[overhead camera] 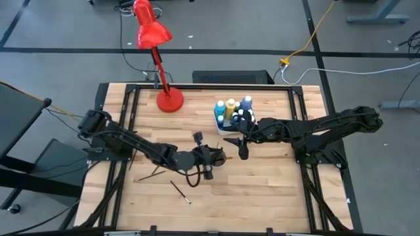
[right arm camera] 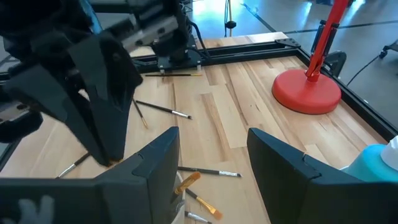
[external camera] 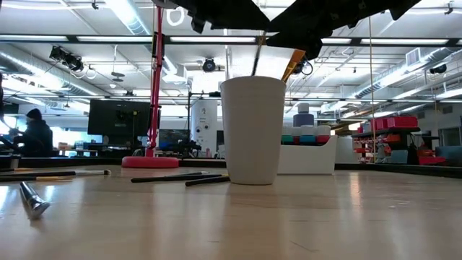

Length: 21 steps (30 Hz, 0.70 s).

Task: Pick & Place Paint Supplies
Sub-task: Put the gold paint brush into the white cup

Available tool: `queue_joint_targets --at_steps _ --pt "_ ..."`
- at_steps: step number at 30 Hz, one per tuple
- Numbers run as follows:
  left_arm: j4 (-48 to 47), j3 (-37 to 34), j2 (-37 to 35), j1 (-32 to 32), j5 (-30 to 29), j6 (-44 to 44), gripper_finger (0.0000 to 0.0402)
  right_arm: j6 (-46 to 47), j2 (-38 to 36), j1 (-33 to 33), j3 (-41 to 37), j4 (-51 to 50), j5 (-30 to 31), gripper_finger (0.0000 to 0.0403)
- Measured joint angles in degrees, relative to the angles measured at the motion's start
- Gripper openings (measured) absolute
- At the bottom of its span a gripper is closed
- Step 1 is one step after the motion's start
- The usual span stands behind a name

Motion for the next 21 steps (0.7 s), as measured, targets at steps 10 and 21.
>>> queue_joint_targets --at_steps 10,21 --pt "-8.56 0.00 -0.03 -0.30 -4.97 -6.55 0.0080 -0.01 0.00 -0.01 0.00 0.01 0.00 0.0194" --pt "-38.44 7.76 -12.74 -7.19 -9.78 -20.93 0.0064 0.24 0.00 0.01 0.00 -0.50 0.00 0.0194"
